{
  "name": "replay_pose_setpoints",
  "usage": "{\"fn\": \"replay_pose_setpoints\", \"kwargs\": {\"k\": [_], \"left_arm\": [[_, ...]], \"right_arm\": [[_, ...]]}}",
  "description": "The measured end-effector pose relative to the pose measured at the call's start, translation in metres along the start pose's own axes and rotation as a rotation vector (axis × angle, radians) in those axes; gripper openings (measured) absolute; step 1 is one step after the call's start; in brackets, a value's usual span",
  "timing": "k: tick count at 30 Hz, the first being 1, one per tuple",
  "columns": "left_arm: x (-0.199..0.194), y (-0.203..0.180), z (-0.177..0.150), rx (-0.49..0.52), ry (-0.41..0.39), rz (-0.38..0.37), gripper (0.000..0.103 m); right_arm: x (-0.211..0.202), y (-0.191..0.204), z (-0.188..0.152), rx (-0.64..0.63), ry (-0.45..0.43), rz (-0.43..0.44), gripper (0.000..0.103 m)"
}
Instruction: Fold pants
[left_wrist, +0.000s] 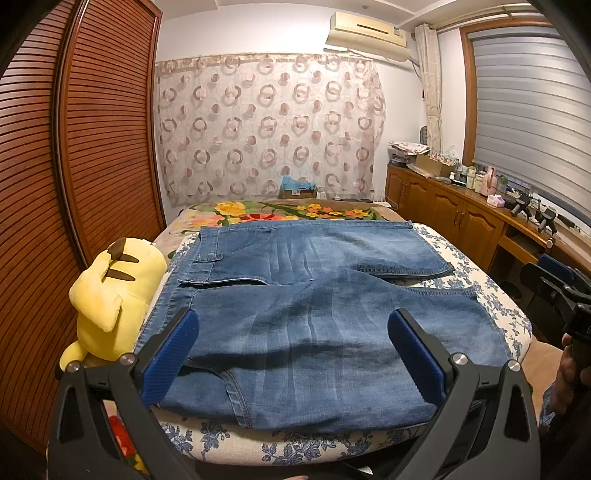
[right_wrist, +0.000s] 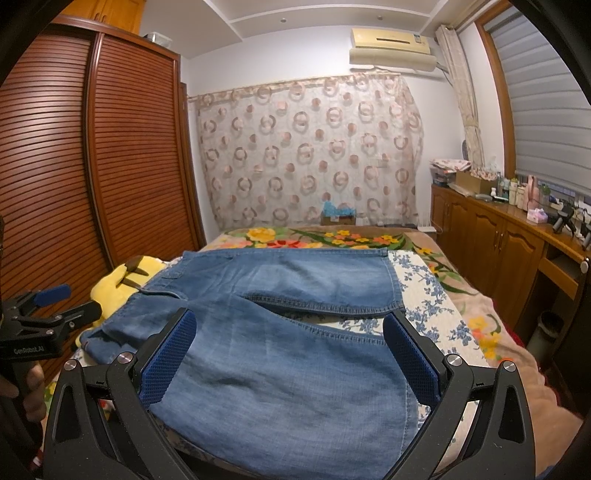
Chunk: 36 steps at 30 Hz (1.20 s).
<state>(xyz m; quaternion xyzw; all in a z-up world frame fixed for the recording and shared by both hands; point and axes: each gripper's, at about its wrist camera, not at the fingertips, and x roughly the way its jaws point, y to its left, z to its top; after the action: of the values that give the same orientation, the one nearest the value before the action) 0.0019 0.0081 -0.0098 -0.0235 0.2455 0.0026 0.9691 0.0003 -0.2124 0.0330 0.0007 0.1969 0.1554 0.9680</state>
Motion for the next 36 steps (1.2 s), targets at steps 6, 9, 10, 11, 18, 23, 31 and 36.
{"fn": "replay_pose_setpoints", "kwargs": {"k": [6, 9, 10, 11, 18, 23, 31, 36], "left_arm": [[0.004, 0.001, -0.004, 0.000, 0.007, 0.005, 0.103], [0.005, 0.002, -0.004, -0.002, 0.011, 0.002, 0.103], [0.007, 0.002, -0.005, -0.002, 0.019, 0.002, 0.103], [0.008, 0.002, -0.005, -0.001, 0.032, 0.006, 0.103], [0.028, 0.021, -0.023, -0.034, 0.089, 0.020, 0.103], [0.037, 0.041, -0.030, -0.059, 0.114, 0.041, 0.103], [0.046, 0.072, -0.038, -0.087, 0.155, 0.063, 0.103], [0.053, 0.088, -0.046, -0.099, 0.173, 0.090, 0.103]], "right_arm": [[0.001, -0.001, 0.000, 0.000, 0.001, 0.001, 0.103], [0.002, -0.001, -0.001, -0.001, 0.003, 0.004, 0.103], [-0.001, 0.000, -0.002, 0.001, 0.011, 0.014, 0.103], [-0.001, 0.000, -0.003, 0.001, 0.017, 0.022, 0.103], [0.013, -0.010, -0.013, 0.017, 0.064, 0.026, 0.103], [0.019, -0.019, -0.018, 0.017, 0.086, 0.019, 0.103], [0.035, -0.035, -0.030, 0.002, 0.150, 0.011, 0.103], [0.048, -0.048, -0.043, -0.001, 0.208, -0.006, 0.101]]}}
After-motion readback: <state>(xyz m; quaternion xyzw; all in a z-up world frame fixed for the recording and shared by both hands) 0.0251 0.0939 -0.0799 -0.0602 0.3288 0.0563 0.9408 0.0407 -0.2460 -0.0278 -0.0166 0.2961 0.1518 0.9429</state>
